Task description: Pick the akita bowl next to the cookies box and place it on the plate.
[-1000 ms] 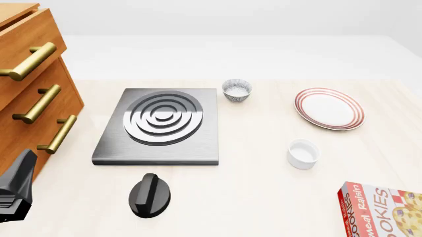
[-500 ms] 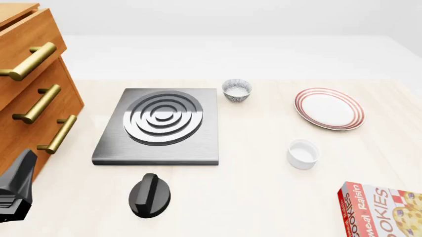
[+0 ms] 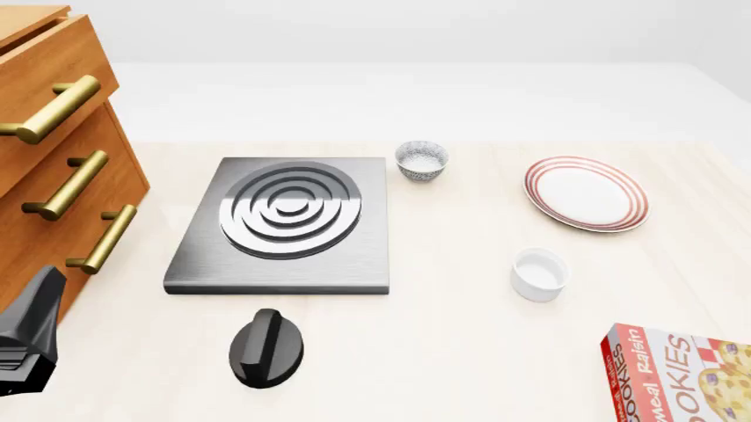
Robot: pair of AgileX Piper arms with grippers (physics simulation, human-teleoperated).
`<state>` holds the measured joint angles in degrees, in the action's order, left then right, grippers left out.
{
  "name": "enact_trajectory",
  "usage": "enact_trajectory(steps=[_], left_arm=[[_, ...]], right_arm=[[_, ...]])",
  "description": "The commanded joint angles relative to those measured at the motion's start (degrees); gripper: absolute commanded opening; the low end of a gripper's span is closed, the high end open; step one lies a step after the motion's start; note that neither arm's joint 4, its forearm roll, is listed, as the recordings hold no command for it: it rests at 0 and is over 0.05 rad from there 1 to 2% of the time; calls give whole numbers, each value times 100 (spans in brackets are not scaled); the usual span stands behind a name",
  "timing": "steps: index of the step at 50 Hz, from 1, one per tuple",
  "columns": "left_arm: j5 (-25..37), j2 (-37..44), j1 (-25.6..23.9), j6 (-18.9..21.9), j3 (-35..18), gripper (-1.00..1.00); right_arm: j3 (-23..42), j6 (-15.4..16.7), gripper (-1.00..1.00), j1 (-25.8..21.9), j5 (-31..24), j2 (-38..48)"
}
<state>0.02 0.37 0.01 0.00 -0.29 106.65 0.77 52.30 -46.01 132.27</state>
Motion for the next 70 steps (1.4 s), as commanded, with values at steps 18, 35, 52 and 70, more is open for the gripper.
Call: enact_trajectory(steps=[18, 35, 52, 70], left_arm=[[0, 0, 0, -1, 0, 100], [0, 0, 0, 2, 0, 100], [0, 0, -1, 0, 0, 100], [0, 0, 0, 0, 0, 100]], right_arm=[[-492, -243, -100, -260, -48, -903], [-380, -363, -100, -291, -520, -1533], [-95, -513, -100, -785, -874, -1862], [-789, -809, -100, -1227, -552, -2288]])
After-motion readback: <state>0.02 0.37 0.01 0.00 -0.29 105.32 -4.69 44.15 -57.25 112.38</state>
